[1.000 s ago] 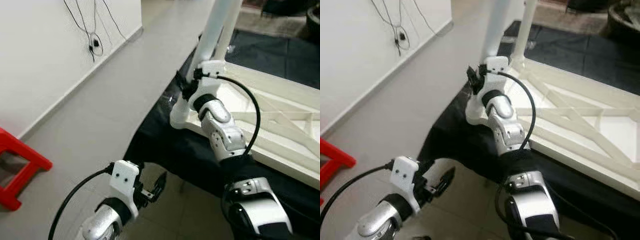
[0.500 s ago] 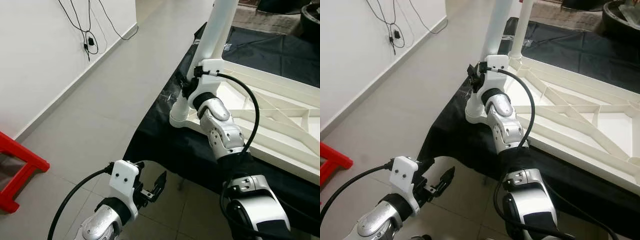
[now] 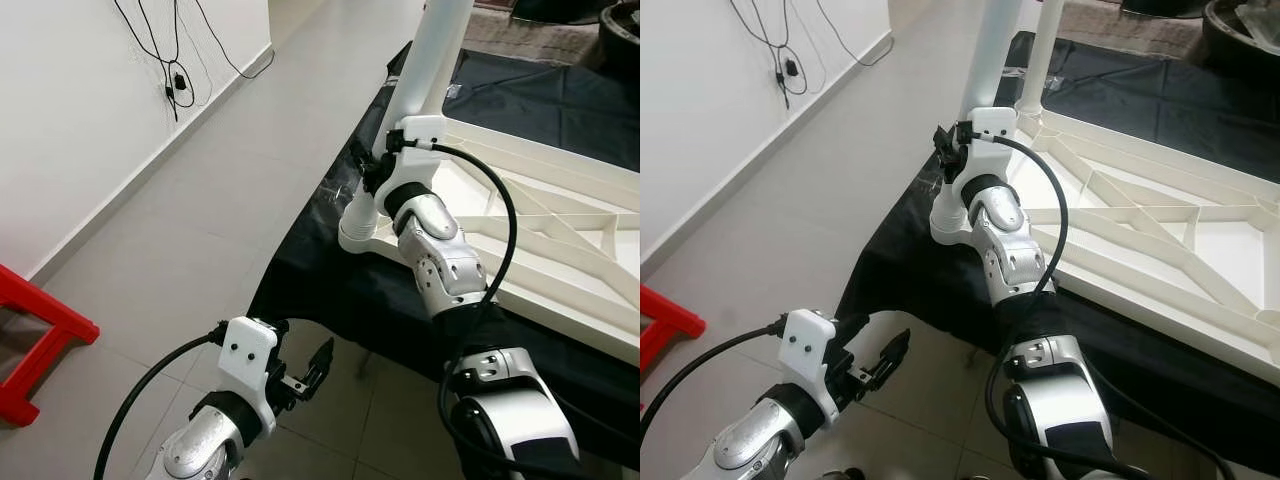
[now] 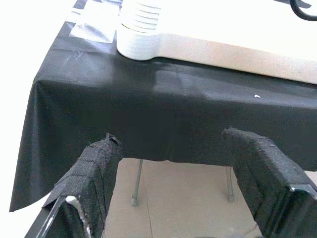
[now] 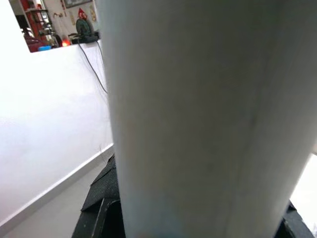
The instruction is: Building children table
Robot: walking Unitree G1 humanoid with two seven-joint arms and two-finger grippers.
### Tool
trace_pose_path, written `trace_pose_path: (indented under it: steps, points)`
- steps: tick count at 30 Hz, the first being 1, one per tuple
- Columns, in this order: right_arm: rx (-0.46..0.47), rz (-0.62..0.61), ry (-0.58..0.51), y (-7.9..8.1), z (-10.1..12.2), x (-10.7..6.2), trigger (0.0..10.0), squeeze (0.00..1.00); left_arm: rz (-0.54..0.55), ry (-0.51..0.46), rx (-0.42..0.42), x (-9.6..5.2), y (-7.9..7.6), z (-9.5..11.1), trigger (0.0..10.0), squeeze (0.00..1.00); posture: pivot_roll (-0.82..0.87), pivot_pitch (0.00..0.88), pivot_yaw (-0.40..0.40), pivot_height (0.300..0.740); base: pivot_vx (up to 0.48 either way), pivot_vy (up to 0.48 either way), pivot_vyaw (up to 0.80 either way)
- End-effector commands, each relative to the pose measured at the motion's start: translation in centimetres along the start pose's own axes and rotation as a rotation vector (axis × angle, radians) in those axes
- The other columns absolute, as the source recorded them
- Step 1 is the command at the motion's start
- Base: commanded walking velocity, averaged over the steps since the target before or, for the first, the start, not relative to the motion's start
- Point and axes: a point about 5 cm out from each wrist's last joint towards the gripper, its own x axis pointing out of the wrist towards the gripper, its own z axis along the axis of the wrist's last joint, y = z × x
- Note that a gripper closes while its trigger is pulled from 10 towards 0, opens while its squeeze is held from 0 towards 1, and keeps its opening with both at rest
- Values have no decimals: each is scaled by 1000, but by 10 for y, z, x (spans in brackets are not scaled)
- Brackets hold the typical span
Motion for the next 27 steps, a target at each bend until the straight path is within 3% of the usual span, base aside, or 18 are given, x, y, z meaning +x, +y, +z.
trace_pose_path:
  steps: [1, 4, 8, 11, 12, 14, 15, 16, 19, 21, 22, 23, 25, 27]
  points:
    - [-17, -71, 139, -8, -30, -5, 10000, 0, 9, 24, 2, -2, 0, -6, 10000, 0, 109, 191, -40, 740, 0, 0, 0]
    - [-38, -126, 145, -13, -29, -4, 10000, 0, 9, 23, 2, -1, 0, -6, 10000, 0, 108, 189, -42, 740, 0, 0, 0]
    - [-184, -358, 146, -17, -24, -8, 10000, 0, 12, 16, 7, 2, 2, -5, 10000, 0, 109, 191, -45, 740, 0, 0, 0]
    - [-191, -382, 152, -16, -25, -9, 10000, 0, 12, 15, 8, 2, 2, -5, 10000, 0, 109, 191, -45, 740, 0, 0, 0]
    - [-190, -447, 156, -17, -27, -11, 10000, 0, 13, 15, 10, 2, 3, -4, 10000, 0, 111, 193, -46, 740, 0, 0, 0]
    - [-172, -509, 162, -19, -29, -14, 10000, 0, 14, 15, 11, 3, 3, -4, 10000, 0, 113, 193, -47, 740, 0, 0, 0]
    - [-161, -596, 173, -22, -33, -17, 10000, 0, 16, 15, 13, 3, 4, -4, 10000, 0, 115, 191, -46, 740, 0, 0, 0]
    - [-161, -596, 173, -22, -33, -17, 10000, 0, 16, 15, 13, 3, 4, -4, 10000, 0, 115, 191, -46, 740, 0, 0, 0]
    - [-82, -799, 214, -26, -43, -27, 10000, 0, 18, 15, 16, 3, 5, -5, 10000, 0, 121, 192, -44, 740, 0, 0, 0]
    - [-82, -799, 214, -26, -43, -27, 10000, 0, 18, 15, 16, 3, 5, -5, 10000, 0, 121, 192, -44, 740, 0, 0, 0]
    - [-16, -870, 224, -26, -46, -30, 10000, 0, 17, 16, 18, 3, 5, -5, 10000, 0, 123, 191, -46, 740, 0, 0, 0]
    - [-16, -870, 224, -26, -46, -30, 10000, 0, 17, 16, 18, 3, 5, -5, 10000, 0, 123, 191, -46, 740, 0, 0, 0]
    - [18, -1007, 261, -23, -49, -37, 10000, 0, 16, 18, 22, 3, 6, -5, 10000, 0, 125, 192, -47, 740, 0, 0, 0]
    - [24, -1034, 267, -20, -50, -39, 10000, 0, 17, 19, 24, 4, 7, -5, 10000, 0, 126, 192, -49, 740, 0, 0, 0]
